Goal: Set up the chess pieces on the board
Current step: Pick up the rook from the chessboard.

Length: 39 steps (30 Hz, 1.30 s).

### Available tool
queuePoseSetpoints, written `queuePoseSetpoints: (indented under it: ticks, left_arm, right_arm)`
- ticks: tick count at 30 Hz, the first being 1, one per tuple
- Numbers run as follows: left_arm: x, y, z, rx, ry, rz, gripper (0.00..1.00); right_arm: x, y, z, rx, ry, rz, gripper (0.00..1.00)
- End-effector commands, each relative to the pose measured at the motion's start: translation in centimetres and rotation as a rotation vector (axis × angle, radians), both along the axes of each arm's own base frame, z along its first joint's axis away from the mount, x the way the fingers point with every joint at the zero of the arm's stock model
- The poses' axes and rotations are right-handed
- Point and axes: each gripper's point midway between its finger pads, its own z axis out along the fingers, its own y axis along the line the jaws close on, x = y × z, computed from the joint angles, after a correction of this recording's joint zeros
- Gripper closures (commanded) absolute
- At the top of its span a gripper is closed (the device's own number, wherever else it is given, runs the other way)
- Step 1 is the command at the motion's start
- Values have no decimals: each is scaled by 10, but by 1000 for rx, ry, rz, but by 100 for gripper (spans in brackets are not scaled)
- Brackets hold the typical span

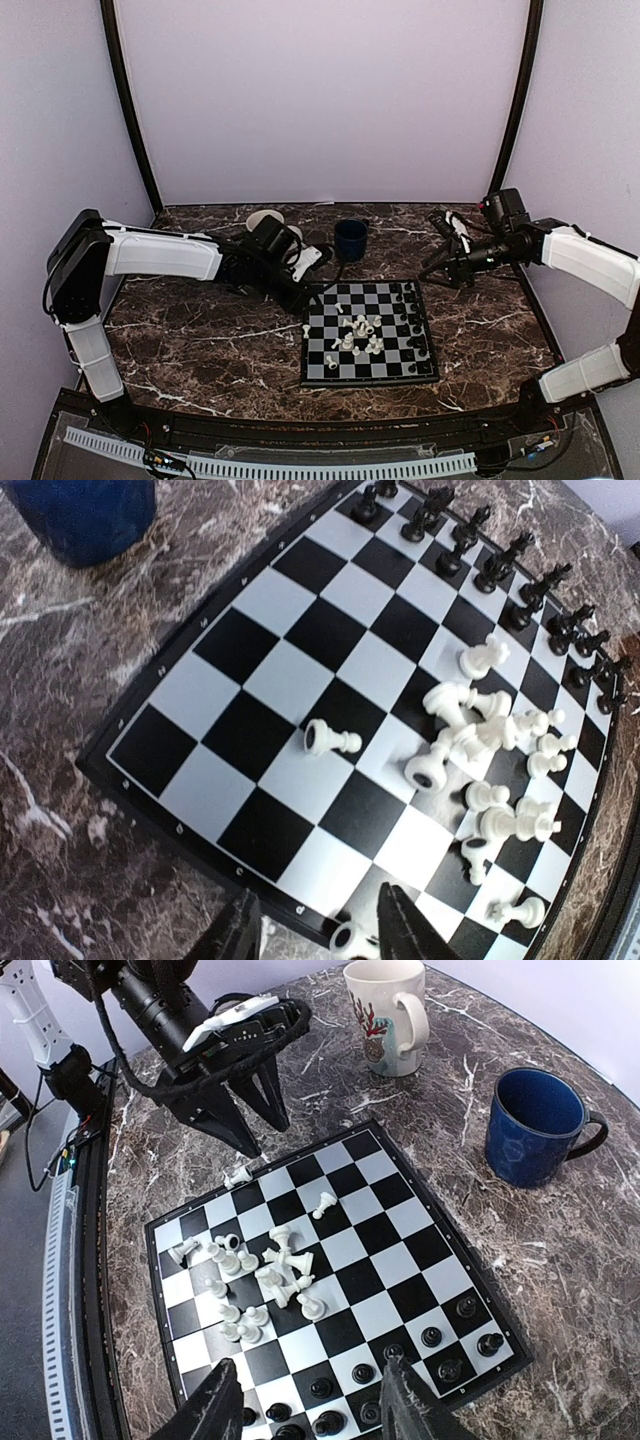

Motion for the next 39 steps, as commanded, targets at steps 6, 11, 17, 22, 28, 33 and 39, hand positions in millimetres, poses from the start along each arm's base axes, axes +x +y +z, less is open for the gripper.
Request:
queuePoseSetpoints:
  ticks: [6,11,17,22,28,33,39]
  left_arm:
    - [-12,29,-11,72,32,133,56]
    - [-25,23,-10,42,79,99,56]
    - [-33,17,-10,37,123,118,55]
    - [-37,10,-15,52,119,198,55]
    - [-41,7,-26,71,105,258,50]
    - [-41,9,-38,128,81,270,55]
    - [-43,7,-46,153,84,259,67]
  right_arm:
    - [6,-1,-8,-15,-15,-4,53]
    - [6,-3,-11,-26,-16,-7,53]
    - [7,-2,-12,-28,-15,-3,53]
    - [7,-3,-13,-32,-15,-5,54]
    - [7,-2,-15,-31,-6,-2,54]
    - [7,-2,-17,-31,-1,1,54]
    - [7,-2,-18,-35,-1,0,54]
